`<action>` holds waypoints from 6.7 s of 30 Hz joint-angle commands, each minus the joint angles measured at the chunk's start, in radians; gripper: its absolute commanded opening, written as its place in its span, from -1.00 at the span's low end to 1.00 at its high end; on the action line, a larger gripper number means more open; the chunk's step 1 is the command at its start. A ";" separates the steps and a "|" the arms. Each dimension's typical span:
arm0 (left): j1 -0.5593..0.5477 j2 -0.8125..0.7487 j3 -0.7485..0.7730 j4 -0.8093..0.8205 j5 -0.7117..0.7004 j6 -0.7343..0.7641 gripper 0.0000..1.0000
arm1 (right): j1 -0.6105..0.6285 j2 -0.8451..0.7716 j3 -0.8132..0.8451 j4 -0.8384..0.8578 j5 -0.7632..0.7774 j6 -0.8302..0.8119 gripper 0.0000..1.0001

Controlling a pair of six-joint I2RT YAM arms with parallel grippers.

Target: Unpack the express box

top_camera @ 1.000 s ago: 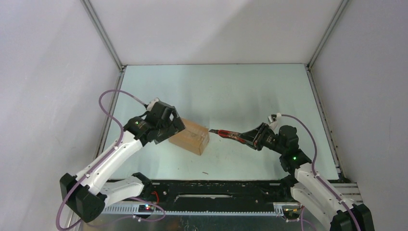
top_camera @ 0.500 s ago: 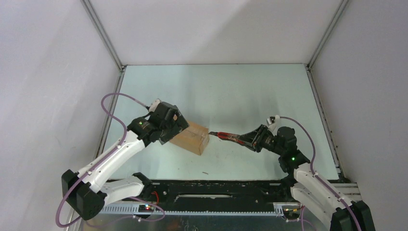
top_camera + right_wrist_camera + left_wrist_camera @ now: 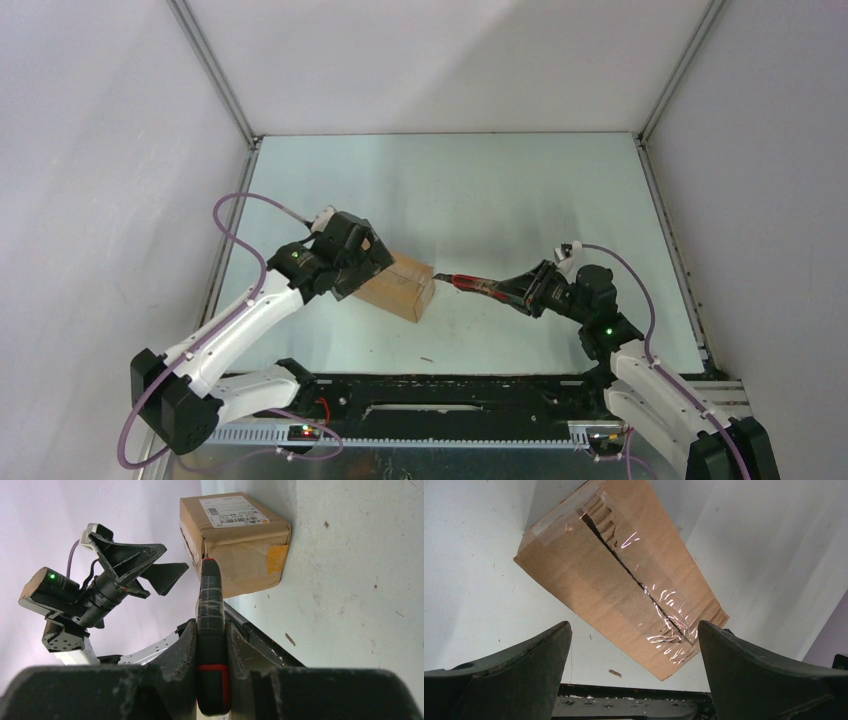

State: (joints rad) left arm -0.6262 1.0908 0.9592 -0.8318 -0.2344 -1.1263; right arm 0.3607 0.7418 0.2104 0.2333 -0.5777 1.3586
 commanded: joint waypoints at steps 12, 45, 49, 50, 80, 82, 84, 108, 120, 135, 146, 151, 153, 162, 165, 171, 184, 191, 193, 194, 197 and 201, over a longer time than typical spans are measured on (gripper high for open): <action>-0.012 0.007 -0.033 0.035 -0.021 -0.024 0.99 | 0.016 0.022 -0.001 0.128 -0.004 0.037 -1.00; -0.017 0.015 -0.053 0.045 -0.022 -0.037 0.99 | 0.001 -0.013 -0.025 0.091 0.008 0.040 -1.00; -0.018 0.016 -0.055 0.046 -0.023 -0.039 0.99 | 0.004 -0.002 -0.026 0.112 0.006 0.048 -1.00; -0.017 0.015 -0.056 0.045 -0.022 -0.041 0.99 | 0.005 0.002 -0.026 0.117 0.004 0.049 -1.00; -0.017 0.031 -0.070 0.069 -0.005 -0.045 0.99 | 0.013 0.008 -0.026 0.144 -0.011 0.072 -1.00; -0.018 0.033 -0.071 0.070 -0.004 -0.046 0.99 | 0.019 0.019 -0.026 0.150 -0.012 0.072 -1.00; -0.018 0.032 -0.070 0.070 -0.006 -0.046 0.99 | 0.027 0.028 -0.025 0.156 -0.008 0.071 -1.00; -0.032 0.093 -0.066 0.162 -0.010 -0.065 0.99 | 0.091 0.112 -0.022 0.244 -0.011 0.088 -1.00; -0.118 0.094 -0.091 0.220 -0.052 -0.250 0.99 | 0.169 0.198 0.000 0.277 0.007 0.088 -1.00; -0.160 0.185 -0.030 0.270 0.043 -0.387 0.99 | 0.236 0.261 0.100 0.190 0.051 0.036 -1.00; -0.134 0.204 0.081 0.095 0.000 -0.284 0.99 | 0.152 0.255 0.136 0.077 -0.030 -0.055 -1.00; -0.132 0.208 0.078 0.108 0.009 -0.287 0.99 | 0.150 0.342 0.240 0.022 -0.113 -0.149 -1.00; -0.131 0.201 0.098 0.062 -0.011 -0.269 0.99 | 0.103 0.389 0.292 -0.015 -0.161 -0.226 -1.00; -0.053 0.209 0.165 -0.097 -0.010 -0.121 0.91 | 0.028 0.583 0.459 -0.151 -0.240 -0.418 -1.00; -0.037 0.220 0.176 -0.118 -0.008 -0.134 0.92 | 0.030 0.588 0.466 -0.147 -0.235 -0.422 -1.00; -0.038 0.313 0.240 -0.164 0.019 -0.176 0.84 | 0.030 0.594 0.466 -0.151 -0.226 -0.429 -1.00; -0.053 0.304 0.205 -0.200 0.047 -0.327 0.42 | 0.032 0.611 0.466 -0.151 -0.221 -0.437 -1.00; -0.072 0.302 0.194 -0.190 0.050 -0.372 0.08 | 0.031 0.613 0.466 -0.138 -0.217 -0.410 -1.00; -0.075 0.296 0.190 -0.179 0.047 -0.388 -0.04 | 0.030 0.604 0.466 -0.137 -0.214 -0.399 -1.00; -0.077 0.291 0.189 -0.178 0.039 -0.402 -0.10 | 0.028 0.600 0.466 -0.138 -0.214 -0.392 -1.00; -0.078 0.279 0.192 -0.181 0.016 -0.423 -0.16 | 0.031 0.587 0.466 -0.143 -0.221 -0.375 -1.00; -0.073 0.272 0.198 -0.187 -0.009 -0.453 -0.26 | 0.032 0.556 0.466 -0.177 -0.222 -0.379 -1.00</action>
State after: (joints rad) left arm -0.6899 1.4033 1.1431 -0.9882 -0.2134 -1.5173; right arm 0.3885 1.3338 0.6613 0.1215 -0.8349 0.9947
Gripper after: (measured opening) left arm 0.525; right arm 0.216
